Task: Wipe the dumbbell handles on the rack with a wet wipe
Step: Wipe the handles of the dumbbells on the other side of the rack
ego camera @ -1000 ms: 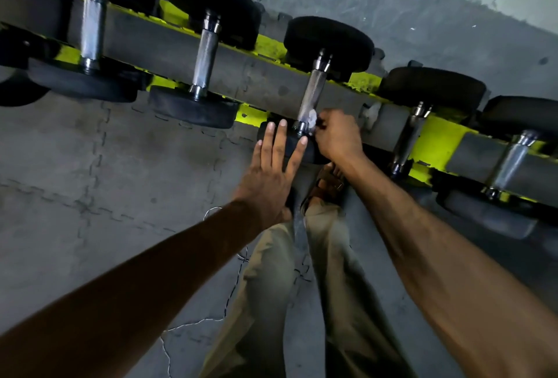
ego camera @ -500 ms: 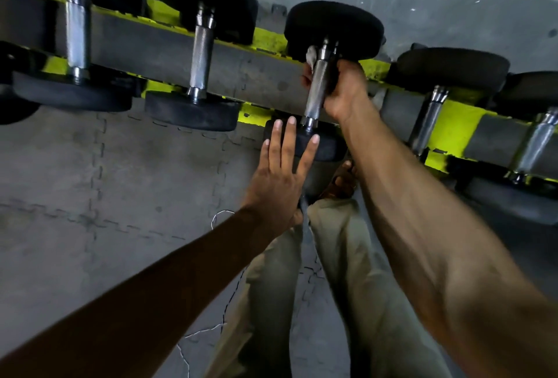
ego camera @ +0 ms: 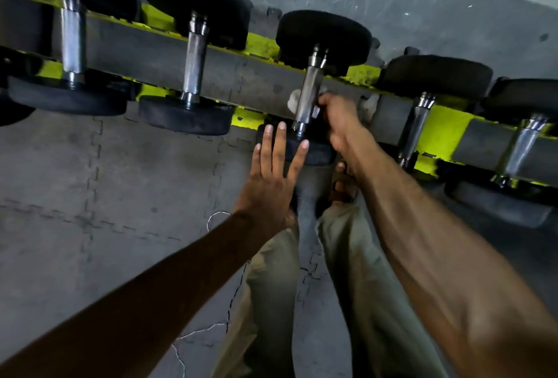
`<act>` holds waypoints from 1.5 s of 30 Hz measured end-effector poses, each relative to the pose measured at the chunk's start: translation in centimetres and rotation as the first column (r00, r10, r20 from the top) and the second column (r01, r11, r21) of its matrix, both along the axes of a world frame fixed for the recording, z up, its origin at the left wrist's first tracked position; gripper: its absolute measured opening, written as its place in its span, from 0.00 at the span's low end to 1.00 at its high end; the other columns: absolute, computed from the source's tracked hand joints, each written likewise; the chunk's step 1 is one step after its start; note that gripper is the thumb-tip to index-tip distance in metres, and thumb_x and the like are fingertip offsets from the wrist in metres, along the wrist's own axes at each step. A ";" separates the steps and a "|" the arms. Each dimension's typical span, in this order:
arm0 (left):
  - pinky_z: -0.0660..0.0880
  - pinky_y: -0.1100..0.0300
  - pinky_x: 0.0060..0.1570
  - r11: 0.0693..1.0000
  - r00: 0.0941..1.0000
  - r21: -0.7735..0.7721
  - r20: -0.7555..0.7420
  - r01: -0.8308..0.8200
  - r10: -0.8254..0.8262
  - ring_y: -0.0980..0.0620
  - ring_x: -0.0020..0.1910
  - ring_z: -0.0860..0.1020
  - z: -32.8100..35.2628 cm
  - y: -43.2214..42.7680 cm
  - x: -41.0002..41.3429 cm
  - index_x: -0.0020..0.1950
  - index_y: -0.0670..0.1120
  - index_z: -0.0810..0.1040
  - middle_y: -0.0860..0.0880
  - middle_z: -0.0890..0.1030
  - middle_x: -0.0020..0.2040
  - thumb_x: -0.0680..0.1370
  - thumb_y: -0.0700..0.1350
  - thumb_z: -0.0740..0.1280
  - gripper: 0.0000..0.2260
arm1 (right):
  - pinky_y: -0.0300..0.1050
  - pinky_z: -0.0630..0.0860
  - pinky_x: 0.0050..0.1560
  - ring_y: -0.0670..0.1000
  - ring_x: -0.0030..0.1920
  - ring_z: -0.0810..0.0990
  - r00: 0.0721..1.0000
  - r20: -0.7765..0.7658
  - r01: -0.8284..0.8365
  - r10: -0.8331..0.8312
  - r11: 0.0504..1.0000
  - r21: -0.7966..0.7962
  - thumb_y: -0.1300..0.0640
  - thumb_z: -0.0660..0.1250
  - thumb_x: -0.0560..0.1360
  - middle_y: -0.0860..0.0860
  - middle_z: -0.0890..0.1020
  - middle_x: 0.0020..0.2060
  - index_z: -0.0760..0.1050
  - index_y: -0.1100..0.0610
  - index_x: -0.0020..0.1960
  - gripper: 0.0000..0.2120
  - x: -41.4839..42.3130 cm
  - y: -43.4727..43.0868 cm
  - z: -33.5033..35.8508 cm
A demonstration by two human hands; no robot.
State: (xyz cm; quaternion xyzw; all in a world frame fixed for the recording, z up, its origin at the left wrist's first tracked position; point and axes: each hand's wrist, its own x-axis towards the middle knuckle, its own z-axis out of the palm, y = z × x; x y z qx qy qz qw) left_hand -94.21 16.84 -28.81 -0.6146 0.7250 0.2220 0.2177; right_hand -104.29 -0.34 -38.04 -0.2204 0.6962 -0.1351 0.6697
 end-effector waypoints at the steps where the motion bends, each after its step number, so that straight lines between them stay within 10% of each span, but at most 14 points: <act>1: 0.53 0.35 0.80 1.000 1.000 -0.014 0.004 -0.005 0.005 0.25 0.81 0.41 -0.1 0.2 -0.1 0.79 0.39 0.25 0.25 0.32 0.78 0.78 0.68 0.64 0.57 | 0.43 0.73 0.37 0.51 0.34 0.76 0.989 -0.072 -0.134 0.131 0.990 -0.042 0.63 0.62 0.75 0.57 0.78 0.35 0.77 0.59 0.40 0.07 -0.6 0.5 0.5; 4: 0.53 0.36 0.80 0.999 0.999 -0.038 0.006 -0.034 0.034 0.25 0.81 0.42 -0.3 0.2 0.0 0.79 0.39 0.25 0.25 0.32 0.78 0.79 0.67 0.65 0.56 | 0.38 0.70 0.33 0.46 0.28 0.73 0.907 -0.106 -0.417 0.408 0.904 -0.097 0.69 0.63 0.74 0.54 0.76 0.30 0.73 0.57 0.32 0.15 -1.4 0.2 2.1; 10: 0.55 0.34 0.79 0.998 0.999 -0.038 0.004 -0.052 0.052 0.24 0.81 0.42 -0.6 0.0 -0.4 0.81 0.40 0.28 0.25 0.32 0.78 0.73 0.71 0.69 0.62 | 0.46 0.78 0.44 0.48 0.38 0.81 0.899 -0.371 -0.374 0.231 0.848 -0.376 0.58 0.73 0.74 0.48 0.84 0.36 0.80 0.53 0.39 0.05 -1.6 0.0 3.0; 15: 0.53 0.36 0.80 0.999 0.999 -0.013 0.038 -0.031 0.032 0.24 0.81 0.41 -0.4 0.3 -0.7 0.80 0.39 0.25 0.25 0.31 0.78 0.76 0.68 0.67 0.60 | 0.50 0.76 0.39 0.57 0.49 0.79 0.474 -0.793 -0.880 0.382 0.162 -0.447 0.54 0.65 0.78 0.55 0.78 0.53 0.75 0.55 0.59 0.12 -2.2 2.4 4.8; 20: 0.54 0.36 0.80 0.997 0.997 -0.018 0.032 -0.072 0.073 0.25 0.81 0.42 -0.6 0.1 -0.6 0.80 0.39 0.27 0.25 0.32 0.78 0.73 0.67 0.69 0.61 | 0.49 0.77 0.36 0.57 0.50 0.82 0.271 -0.914 -0.923 0.303 -0.188 -0.336 0.53 0.63 0.76 0.48 0.77 0.65 0.77 0.51 0.63 0.16 -2.8 -2.5 4.1; 26: 0.54 0.36 0.80 0.998 0.997 0.007 0.039 -0.061 0.060 0.24 0.80 0.39 0.3 -0.1 -0.7 0.79 0.38 0.24 0.25 0.31 0.78 0.74 0.67 0.67 0.61 | 0.43 0.68 0.31 0.55 0.39 0.85 -0.311 -0.899 -0.695 0.309 -0.719 -0.006 0.48 0.63 0.78 0.48 0.82 0.51 0.77 0.50 0.54 0.09 -1.5 -4.0 5.9; 29: 0.53 0.37 0.80 0.997 0.995 -0.002 0.065 -0.073 0.073 0.24 0.80 0.39 0.5 -0.3 -0.9 0.80 0.39 0.25 0.25 0.30 0.77 0.74 0.67 0.67 0.60 | 0.40 0.70 0.31 0.50 0.36 0.84 -0.383 -0.918 -0.754 0.103 -0.609 0.246 0.50 0.69 0.73 0.47 0.83 0.42 0.80 0.50 0.46 0.05 0.6 -5.1 7.2; 33: 0.54 0.38 0.79 0.997 0.992 -0.016 0.096 -0.075 0.076 0.25 0.81 0.41 0.5 -0.3 -1.8 0.79 0.38 0.24 0.24 0.31 0.77 0.81 0.63 0.61 0.52 | 0.52 0.76 0.57 0.57 0.60 0.81 -0.524 -0.692 -0.808 0.497 -0.548 0.218 0.55 0.64 0.79 0.53 0.82 0.59 0.79 0.55 0.61 0.13 5.0 -3.1 7.6; 36: 0.54 0.38 0.80 0.995 0.989 0.005 0.108 -0.104 0.103 0.25 0.81 0.40 0.5 0.0 -1.8 0.78 0.38 0.23 0.25 0.31 0.77 0.80 0.62 0.63 0.53 | 0.46 0.76 0.47 0.56 0.51 0.82 -0.604 -0.509 -0.776 0.613 -0.597 0.203 0.58 0.65 0.77 0.54 0.83 0.55 0.79 0.57 0.56 0.09 6.7 -1.9 7.9; 45: 0.55 0.38 0.80 0.987 0.982 0.013 0.101 -0.160 0.158 0.26 0.81 0.40 0.6 0.1 -2.2 0.80 0.39 0.25 0.26 0.29 0.77 0.70 0.73 0.70 0.66 | 0.46 0.77 0.38 0.56 0.43 0.85 -0.277 -0.903 -0.836 0.327 -0.546 0.058 0.55 0.67 0.74 0.52 0.84 0.44 0.80 0.51 0.48 0.04 -0.2 -4.1 8.4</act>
